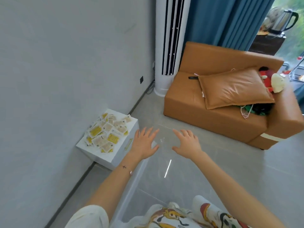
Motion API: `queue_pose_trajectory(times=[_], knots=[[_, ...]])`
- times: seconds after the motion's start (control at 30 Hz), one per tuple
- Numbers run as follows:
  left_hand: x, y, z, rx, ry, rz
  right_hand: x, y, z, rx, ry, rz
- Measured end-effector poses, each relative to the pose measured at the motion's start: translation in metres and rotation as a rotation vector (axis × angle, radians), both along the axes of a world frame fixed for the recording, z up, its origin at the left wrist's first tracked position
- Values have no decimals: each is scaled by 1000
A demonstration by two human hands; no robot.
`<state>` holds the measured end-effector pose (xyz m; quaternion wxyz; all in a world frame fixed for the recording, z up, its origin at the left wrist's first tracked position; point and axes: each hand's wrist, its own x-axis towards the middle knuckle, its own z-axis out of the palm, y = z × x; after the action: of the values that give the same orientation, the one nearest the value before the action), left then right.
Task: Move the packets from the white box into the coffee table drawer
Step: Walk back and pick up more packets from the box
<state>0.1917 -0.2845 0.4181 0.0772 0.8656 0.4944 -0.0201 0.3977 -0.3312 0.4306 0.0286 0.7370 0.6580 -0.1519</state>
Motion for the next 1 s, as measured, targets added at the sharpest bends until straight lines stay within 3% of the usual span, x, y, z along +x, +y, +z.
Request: queue_pose_trajectory(times=[0.23,0.5,1.0], knots=[[-29,13,-18,-78,-2,296,-5,77,-11,-32,9,213],[-98,52,-43,-139,-43,614,-71,184,-19,-91,-11,452],[-207,211,-107,-247,-119,880,-189,389,-69,-189,-110,677]])
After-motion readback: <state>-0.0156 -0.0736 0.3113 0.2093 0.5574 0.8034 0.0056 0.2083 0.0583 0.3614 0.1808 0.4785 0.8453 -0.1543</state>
